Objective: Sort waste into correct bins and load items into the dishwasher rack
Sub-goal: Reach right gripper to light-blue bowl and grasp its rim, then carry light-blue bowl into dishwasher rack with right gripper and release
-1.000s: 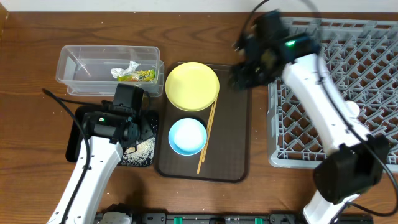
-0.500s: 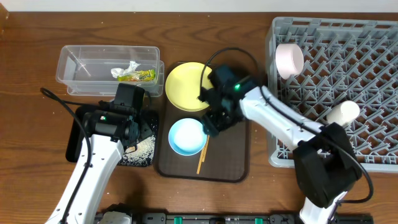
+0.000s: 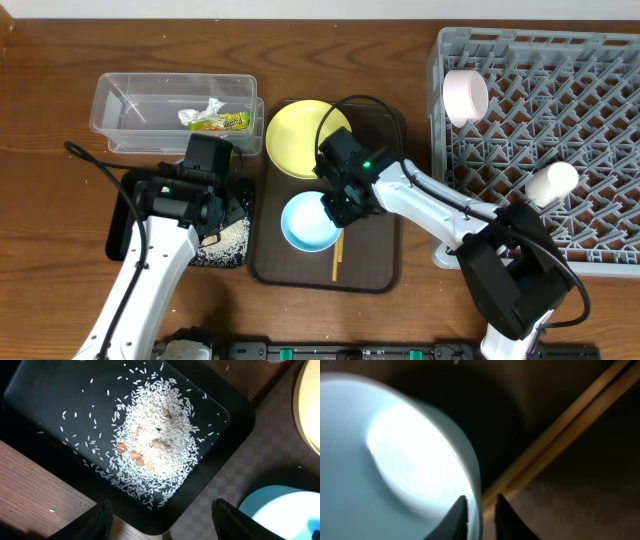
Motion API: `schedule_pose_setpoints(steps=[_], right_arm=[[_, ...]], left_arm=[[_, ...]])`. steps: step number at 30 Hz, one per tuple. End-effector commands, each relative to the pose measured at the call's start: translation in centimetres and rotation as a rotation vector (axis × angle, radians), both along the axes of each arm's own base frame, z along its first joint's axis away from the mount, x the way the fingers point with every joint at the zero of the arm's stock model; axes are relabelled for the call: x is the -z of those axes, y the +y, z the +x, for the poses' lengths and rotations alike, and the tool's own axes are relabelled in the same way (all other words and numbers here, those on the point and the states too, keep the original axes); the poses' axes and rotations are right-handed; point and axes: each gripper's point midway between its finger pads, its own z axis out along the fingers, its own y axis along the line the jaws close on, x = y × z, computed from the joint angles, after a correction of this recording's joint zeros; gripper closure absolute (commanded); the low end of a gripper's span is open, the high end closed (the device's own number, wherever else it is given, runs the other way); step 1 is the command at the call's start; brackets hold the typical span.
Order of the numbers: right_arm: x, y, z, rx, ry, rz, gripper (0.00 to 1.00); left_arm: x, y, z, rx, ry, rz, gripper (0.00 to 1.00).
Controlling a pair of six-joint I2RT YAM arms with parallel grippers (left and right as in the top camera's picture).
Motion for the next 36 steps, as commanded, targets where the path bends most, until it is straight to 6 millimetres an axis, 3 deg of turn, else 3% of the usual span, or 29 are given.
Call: schedule_pose_setpoints(steps=[1,4,9,12,17,21,25,28,31,36], right_arm=[[0.1,-0.2,0.4,0.026,-0.012,-0.008,0.89],[-0.1,-0.5,0.9,0.039,-0.017,-0.006,0.99],[-2.0,-1.9,2.8,0.069,-0.047,0.0,0.99],[-5.0,-3.6,5.3,0.118,-0.116,0.005,0.99],[-12.0,-7.1,10.0,0.189,-0.289,0.064,0.99],[-17.2,-13.0,13.7,0.348,-0.48,0.012,0.99],[-20.9,-21.7,16.9,0.52,-0.704,-0.218,0.99],[-23.2,-28.7,17.8,0.669,-0.826,-0.458,0.99],[-25.4,-33.8,17.6,0.832,-0.912,-0.64,0.99],[-26.5,-38.4,18.3,0.928,-0.971,-0.768,0.99]], left_arm=[[0.3,0.6,-0.2,-0.015,0.011,0.024,0.34],[0.3,0.6,-0.2,-0.015,0.011,0.024,0.34],[0.3,0.6,-0.2,-0.015,0.011,0.024,0.34],[0.3,0.6,-0.2,-0.015,0.011,0.024,0.34],[0.3,0.6,-0.2,-0.015,0.011,0.024,0.34],[0.3,0.6,-0.2,-0.015,0.011,0.024,0.34],[0.3,0.6,-0.2,-0.015,0.011,0.024,0.34],[0.3,0.6,-0.2,-0.015,0.011,0.024,0.34],[0.3,0.6,-0.2,-0.015,0.011,0.024,0.34],[0.3,0.6,-0.2,-0.015,0.011,0.024,0.34]])
